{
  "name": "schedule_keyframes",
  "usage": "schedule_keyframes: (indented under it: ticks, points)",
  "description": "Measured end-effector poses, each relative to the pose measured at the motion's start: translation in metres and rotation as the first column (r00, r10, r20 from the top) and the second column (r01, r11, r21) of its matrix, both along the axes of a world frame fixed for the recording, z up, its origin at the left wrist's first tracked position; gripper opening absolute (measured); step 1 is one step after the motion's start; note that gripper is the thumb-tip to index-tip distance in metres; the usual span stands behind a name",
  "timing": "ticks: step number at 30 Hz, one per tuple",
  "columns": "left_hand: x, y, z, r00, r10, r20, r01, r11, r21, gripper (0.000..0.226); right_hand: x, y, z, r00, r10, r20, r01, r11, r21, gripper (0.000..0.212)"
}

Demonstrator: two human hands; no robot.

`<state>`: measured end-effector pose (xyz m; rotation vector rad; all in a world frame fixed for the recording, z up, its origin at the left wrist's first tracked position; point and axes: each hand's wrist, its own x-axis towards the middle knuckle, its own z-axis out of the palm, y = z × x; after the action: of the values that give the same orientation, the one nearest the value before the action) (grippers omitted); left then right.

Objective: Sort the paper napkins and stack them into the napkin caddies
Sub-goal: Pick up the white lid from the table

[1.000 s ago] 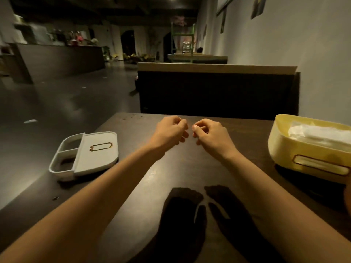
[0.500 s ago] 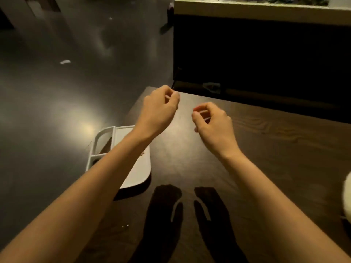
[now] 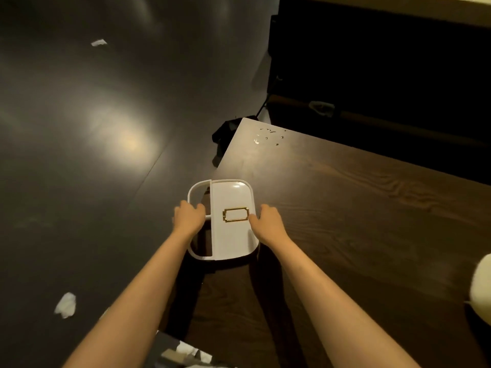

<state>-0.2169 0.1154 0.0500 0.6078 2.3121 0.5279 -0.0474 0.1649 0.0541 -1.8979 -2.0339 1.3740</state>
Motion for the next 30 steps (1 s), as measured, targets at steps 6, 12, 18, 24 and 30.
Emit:
schedule_keyframes:
  ticks: [6,12,18,24,30]
  points:
    - [0.002,-0.003,-0.005,0.999,0.019,0.04,-0.02,1.0,0.019,0.038,-0.008,0.003,-0.003,0.999,-0.039,-0.008,0.038,0.999,-0.014,0.018]
    - [0.013,0.001,0.011,0.993,0.038,-0.116,-0.011,0.972,0.233,0.029,0.001,0.005,0.017,0.981,-0.155,-0.116,0.158,0.987,0.015,0.021]
    - [0.05,0.053,0.065,0.97,-0.211,-0.117,0.241,0.849,0.471,0.026,0.067,0.029,0.057,0.907,-0.374,-0.191,0.387,0.921,0.035,0.025]
    - [0.147,0.099,0.11,0.744,-0.629,-0.226,0.647,0.592,0.481,0.03,0.179,0.056,0.1,0.93,-0.317,-0.185,0.366,0.839,0.403,0.054]
    - [0.288,0.125,0.133,0.462,-0.825,-0.326,0.844,0.297,0.447,0.033,0.309,0.041,0.127,0.948,-0.308,-0.082,0.303,0.796,0.524,0.031]
